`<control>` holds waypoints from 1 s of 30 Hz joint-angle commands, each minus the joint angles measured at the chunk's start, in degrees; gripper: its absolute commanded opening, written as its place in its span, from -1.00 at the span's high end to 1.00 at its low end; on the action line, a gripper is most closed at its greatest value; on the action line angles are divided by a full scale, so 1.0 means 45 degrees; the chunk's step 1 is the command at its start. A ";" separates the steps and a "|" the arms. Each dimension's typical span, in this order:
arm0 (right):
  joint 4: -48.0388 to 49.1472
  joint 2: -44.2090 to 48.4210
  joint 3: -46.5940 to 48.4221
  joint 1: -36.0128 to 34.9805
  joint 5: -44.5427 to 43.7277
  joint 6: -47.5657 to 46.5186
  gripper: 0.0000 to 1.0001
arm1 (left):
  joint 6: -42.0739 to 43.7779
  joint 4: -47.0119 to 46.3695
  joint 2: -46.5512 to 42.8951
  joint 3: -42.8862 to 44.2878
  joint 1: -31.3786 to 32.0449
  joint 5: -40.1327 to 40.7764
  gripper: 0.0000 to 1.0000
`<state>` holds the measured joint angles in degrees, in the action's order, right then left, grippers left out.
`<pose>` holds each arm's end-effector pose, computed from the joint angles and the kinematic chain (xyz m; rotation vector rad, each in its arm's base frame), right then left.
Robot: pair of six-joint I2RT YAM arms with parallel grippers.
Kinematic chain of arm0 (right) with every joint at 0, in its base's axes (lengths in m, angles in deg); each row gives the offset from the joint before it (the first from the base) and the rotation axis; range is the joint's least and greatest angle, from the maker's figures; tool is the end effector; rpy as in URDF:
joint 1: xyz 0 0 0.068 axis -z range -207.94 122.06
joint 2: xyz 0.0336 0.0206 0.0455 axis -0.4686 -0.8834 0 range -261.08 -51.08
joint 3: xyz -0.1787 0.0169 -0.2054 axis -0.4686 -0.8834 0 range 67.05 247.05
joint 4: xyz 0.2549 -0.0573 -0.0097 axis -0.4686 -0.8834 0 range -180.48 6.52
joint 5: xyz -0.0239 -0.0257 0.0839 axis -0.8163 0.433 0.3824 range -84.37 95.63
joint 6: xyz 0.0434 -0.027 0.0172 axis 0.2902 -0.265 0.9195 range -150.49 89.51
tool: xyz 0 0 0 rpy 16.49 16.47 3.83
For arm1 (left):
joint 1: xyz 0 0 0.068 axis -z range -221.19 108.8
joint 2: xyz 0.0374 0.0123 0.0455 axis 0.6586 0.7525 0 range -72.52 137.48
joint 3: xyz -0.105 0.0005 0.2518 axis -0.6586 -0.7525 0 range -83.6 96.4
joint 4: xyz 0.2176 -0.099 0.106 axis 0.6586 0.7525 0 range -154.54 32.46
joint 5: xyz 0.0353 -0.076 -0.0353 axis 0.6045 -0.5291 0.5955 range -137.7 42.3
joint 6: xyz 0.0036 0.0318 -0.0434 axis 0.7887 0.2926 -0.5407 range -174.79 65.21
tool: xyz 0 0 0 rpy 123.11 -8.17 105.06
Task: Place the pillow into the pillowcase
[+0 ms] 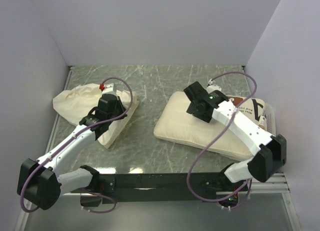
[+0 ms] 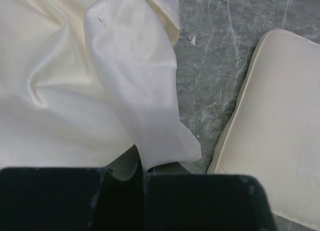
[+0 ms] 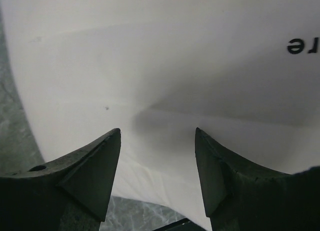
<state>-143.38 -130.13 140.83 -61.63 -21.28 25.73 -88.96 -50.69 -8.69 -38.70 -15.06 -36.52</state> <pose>0.2283 0.1329 0.3139 0.6203 2.4363 -0.0345 0.2243 -0.1024 0.2688 -0.2658 2.1420 -0.4082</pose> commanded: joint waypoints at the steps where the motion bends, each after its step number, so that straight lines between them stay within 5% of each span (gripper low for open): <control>1: -0.0791 -0.1085 -0.0086 0.0319 0.0118 0.1000 -0.36 | -0.0023 -0.0772 -0.0162 0.0041 -0.0084 -0.0453 0.98; 8: 0.0049 -0.2626 -0.0458 0.0339 0.0650 0.1431 -0.33 | -0.0043 -0.0733 -0.0122 0.0002 -0.0104 -0.0435 0.98; 13: 0.0693 -0.3156 -0.0731 0.0339 0.0591 0.1197 1.00 | -0.0082 -0.0655 -0.0084 0.0060 -0.0104 -0.0414 0.98; 22: -0.0027 -0.2942 0.1664 -0.1024 0.0806 0.1294 1.00 | -0.0433 0.0184 0.0151 0.0958 -0.0240 -0.0355 0.98; 30: -0.0928 -0.2962 0.3449 -0.2921 0.1235 0.2113 1.00 | -0.0570 0.0361 0.0677 0.1934 -0.1723 -0.1428 0.98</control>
<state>-145.76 -144.01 154.16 -71.25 -17.53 31.66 -90.62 -48.55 -6.59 -34.02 -19.50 -39.16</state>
